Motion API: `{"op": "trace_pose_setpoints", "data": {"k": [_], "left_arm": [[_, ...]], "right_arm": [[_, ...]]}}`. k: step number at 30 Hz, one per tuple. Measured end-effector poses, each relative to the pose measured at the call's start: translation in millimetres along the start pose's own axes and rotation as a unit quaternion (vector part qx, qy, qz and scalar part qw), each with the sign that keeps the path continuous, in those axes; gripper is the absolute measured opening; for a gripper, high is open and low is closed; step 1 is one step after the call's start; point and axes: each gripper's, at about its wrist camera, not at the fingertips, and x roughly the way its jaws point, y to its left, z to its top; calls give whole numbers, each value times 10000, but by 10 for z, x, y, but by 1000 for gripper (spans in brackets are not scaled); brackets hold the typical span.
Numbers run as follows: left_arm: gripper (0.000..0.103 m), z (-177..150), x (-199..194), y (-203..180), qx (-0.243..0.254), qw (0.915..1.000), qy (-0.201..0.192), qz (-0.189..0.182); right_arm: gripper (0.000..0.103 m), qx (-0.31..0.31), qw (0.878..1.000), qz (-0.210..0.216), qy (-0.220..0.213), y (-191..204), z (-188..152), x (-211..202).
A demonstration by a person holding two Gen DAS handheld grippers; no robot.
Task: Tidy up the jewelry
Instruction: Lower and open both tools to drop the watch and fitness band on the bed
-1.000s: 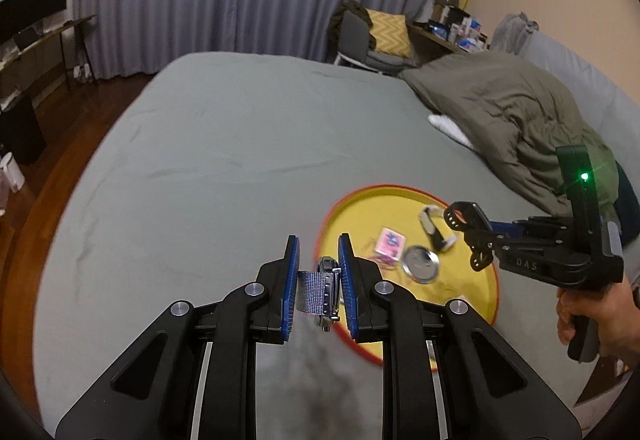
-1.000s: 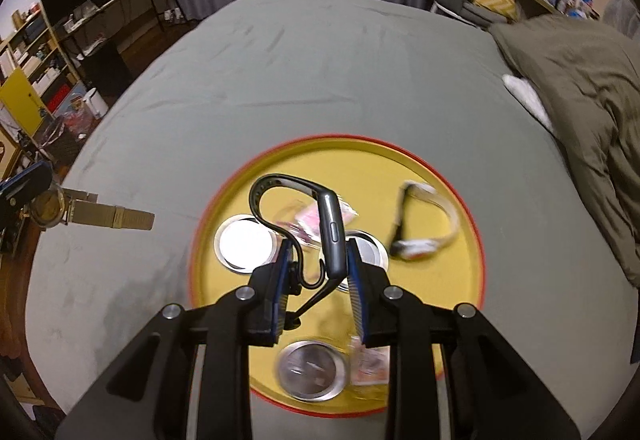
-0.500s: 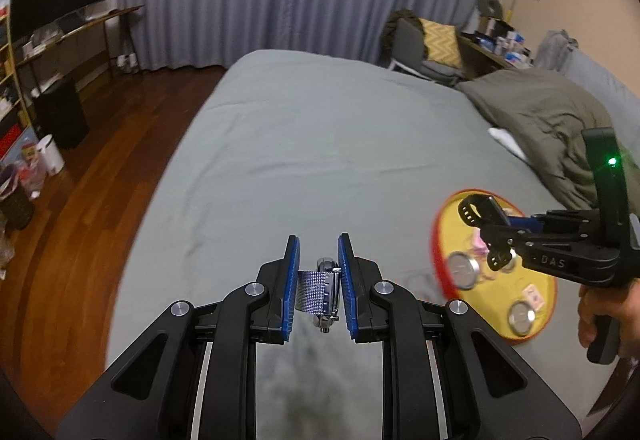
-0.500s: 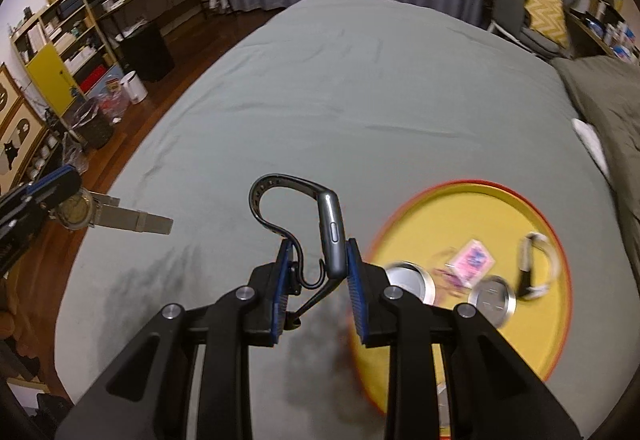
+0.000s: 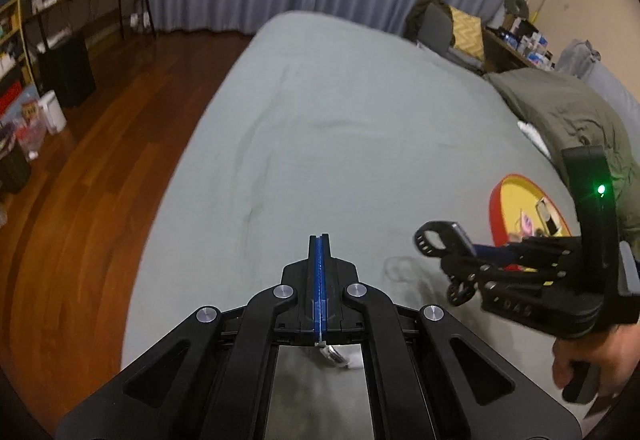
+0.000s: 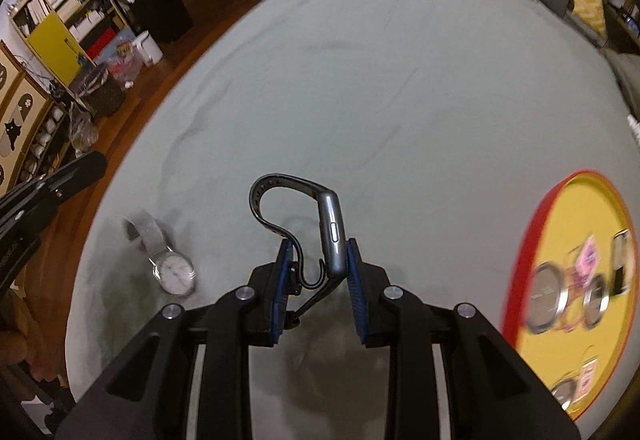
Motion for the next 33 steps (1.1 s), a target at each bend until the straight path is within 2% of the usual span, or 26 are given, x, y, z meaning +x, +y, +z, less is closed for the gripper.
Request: {"op": "trace_pose_setpoints", "data": {"k": [16,20,26,30,31,33], "left_arm": [[0,-359,307,234,17,9986,512,-141],[0,-463,347,252,35,9980,626,-124],[0,-555,352,273,101,9972,741,-96],[0,-552,321,257,119,9970,758,-67],[6,-544,308,264,107,9972,745,-44],[42,-491,261,253,16,9978,659,-27]], "right_arm": [[28,124,9987,-84,491,121,-158,417],[44,179,9989,-29,443,117,-174,415],[52,257,9987,19,442,96,-201,372],[65,316,9986,98,420,54,-228,307],[67,335,9986,132,378,34,-232,267],[76,365,9989,179,254,-17,-242,182]]}}
